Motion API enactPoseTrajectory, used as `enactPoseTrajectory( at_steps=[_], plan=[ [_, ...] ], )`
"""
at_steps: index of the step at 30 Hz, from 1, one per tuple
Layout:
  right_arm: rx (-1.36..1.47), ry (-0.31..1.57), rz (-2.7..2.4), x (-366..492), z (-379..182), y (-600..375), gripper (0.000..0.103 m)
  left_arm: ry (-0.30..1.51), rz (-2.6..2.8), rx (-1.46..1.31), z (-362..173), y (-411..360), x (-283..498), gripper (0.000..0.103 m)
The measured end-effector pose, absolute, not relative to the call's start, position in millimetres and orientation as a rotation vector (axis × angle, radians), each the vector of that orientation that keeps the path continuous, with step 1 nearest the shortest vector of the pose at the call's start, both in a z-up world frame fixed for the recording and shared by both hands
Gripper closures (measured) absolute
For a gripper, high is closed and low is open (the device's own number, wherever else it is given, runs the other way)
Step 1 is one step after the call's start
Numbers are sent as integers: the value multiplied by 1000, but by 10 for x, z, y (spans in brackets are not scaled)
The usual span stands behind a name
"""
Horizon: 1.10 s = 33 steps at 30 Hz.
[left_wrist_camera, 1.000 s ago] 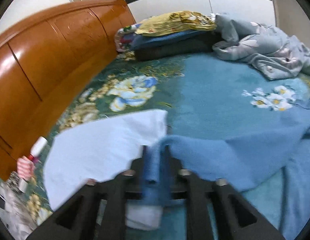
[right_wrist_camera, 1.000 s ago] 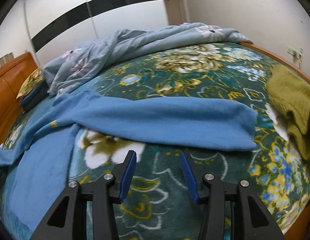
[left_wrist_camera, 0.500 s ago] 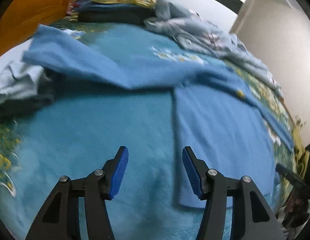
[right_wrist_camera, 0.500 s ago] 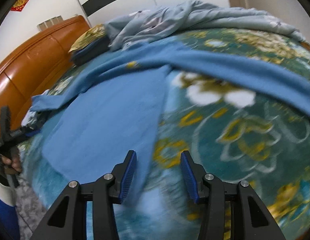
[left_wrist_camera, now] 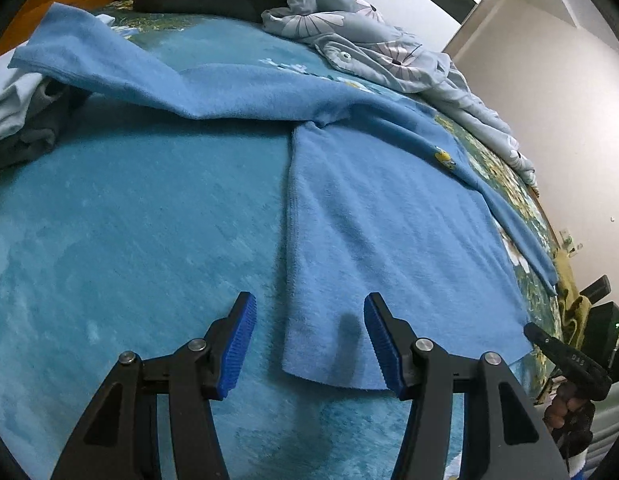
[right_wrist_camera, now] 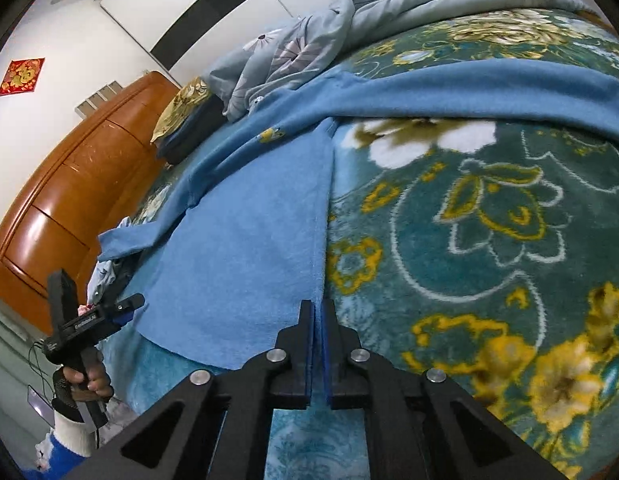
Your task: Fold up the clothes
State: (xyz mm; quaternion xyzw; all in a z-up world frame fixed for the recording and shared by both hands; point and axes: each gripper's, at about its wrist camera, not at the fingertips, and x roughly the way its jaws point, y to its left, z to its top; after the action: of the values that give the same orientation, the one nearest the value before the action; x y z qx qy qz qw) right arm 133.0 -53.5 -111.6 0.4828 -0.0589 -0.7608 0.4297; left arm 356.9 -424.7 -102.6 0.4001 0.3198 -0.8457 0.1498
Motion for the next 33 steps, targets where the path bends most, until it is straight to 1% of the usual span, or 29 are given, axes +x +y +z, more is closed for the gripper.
enactPoseTrajectory(
  at_steps=[1,3,4,5,6,9,15,19,22,25,31,32,33],
  plan=[
    [1203,-138,-1900,1336,-1114,-558,99,931,-2432,1149,-1029,-4243,3575,49],
    [1197,-133,-1901,1338,-1108,-596,99,963,-2432,1147,-1045,-4244,3592,69],
    [1195,-139,-1900,1330,-1101,-602,99,985,-2426,1144,-1061,-4253,3605,75],
    [1193,-144,-1900,1320,-1093,-607,99,1008,-2420,1141,-1078,-4262,3619,89],
    [1189,-149,-1899,1314,-1082,-603,99,1041,-2412,1131,-1096,-4274,3635,97],
    [1169,-148,-1901,1309,-1016,-566,99,1096,-2399,1071,-1067,-4234,3715,100],
    [1093,-120,-1959,1323,-740,-383,100,1040,-2512,1054,-812,-3823,3931,100],
    [1071,-102,-2006,1352,-632,-148,100,993,-2553,1124,-880,-3544,3994,100],
    [1117,-93,-2016,1354,-760,-53,100,975,-2510,1191,-1079,-3447,3944,100],
    [1177,-71,-2017,1342,-945,-69,100,997,-2497,1183,-1168,-3453,3940,100],
    [1232,-110,-1994,1282,-1088,-60,99,960,-2579,1150,-1041,-3443,4041,99],
    [1228,-110,-1992,1282,-1067,-54,96,961,-2592,1138,-1004,-3467,4057,98],
    [1218,-82,-1994,1291,-1045,-50,96,962,-2606,1124,-958,-3502,4070,97]
  ],
)
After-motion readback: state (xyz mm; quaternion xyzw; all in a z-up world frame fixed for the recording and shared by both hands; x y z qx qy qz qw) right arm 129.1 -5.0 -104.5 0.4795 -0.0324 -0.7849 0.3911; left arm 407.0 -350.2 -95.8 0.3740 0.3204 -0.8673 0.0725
